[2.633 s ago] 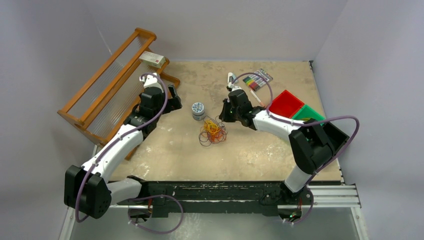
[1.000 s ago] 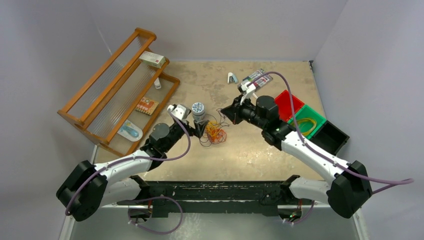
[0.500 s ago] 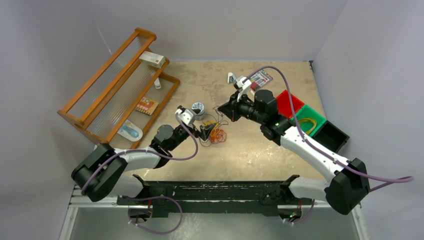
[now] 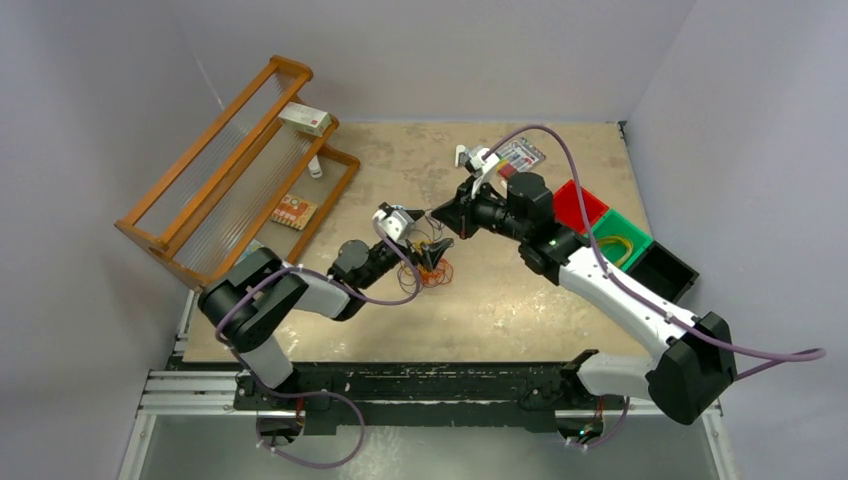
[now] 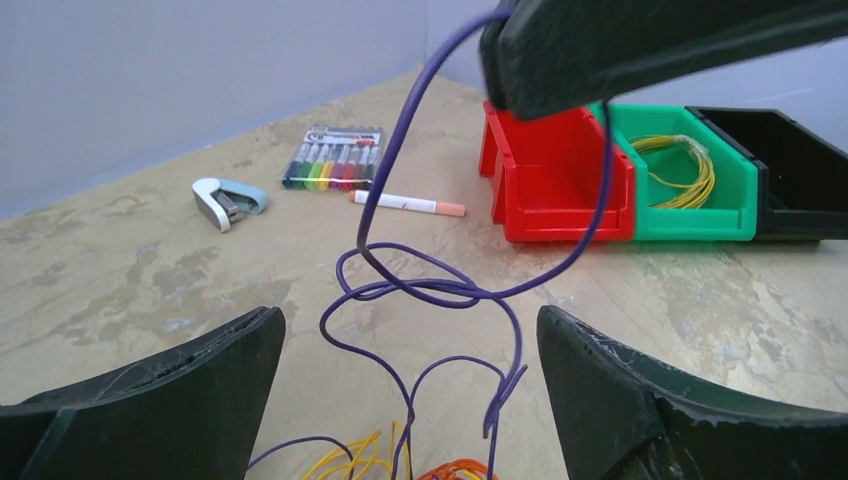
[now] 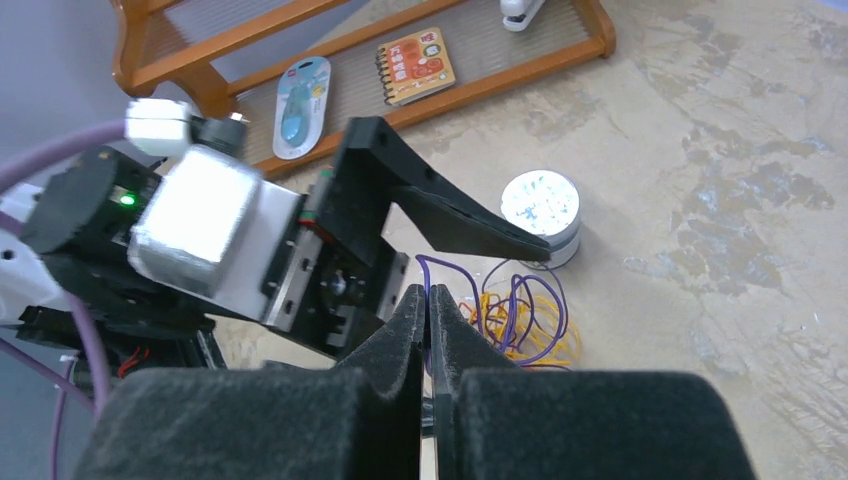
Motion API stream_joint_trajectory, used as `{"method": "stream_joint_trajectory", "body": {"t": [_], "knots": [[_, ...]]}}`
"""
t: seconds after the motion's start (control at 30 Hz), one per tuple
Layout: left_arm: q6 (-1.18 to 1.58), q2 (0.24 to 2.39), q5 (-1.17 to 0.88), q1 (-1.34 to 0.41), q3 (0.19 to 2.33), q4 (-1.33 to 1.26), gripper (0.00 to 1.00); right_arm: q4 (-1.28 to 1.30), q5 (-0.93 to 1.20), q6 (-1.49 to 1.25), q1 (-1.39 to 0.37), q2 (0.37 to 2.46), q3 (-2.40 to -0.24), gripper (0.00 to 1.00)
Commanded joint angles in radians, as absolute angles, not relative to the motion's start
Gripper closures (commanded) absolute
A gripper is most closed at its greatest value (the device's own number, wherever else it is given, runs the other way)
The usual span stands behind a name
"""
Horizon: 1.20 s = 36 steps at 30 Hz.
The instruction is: Untangle the cables
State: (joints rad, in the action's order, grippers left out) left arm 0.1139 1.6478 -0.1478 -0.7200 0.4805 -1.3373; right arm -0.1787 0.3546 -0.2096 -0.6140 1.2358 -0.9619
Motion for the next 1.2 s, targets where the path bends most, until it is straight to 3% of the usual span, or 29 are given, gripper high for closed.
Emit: {"method": "stream_joint_trajectory", "body": {"t": [0.0, 0.43, 0.63, 1.17], "knots": [[0.138, 1.739, -0.135, -0.726, 0.539, -1.48, 0.06, -0.22, 0.382, -0.224, -0.609, 1.196, -1.012, 1.0], [0.243, 1.941, -0.159, -0.726, 0.553, -1.571, 0.77, -0.174, 0.31, -0.246, -0.609, 1.079, -1.089, 1.0], [0.266, 1.974, -0.177, -0.726, 0.537, -1.578, 1.0, -0.118, 0.242, -0.213, -0.609, 1.048, -1.169, 1.0], [0.278, 2.007, -0.17, -0.727, 0.476, -1.592, 0.97, -0.153, -0.038, -0.105, -0.609, 0.94, -1.263, 1.0]]}}
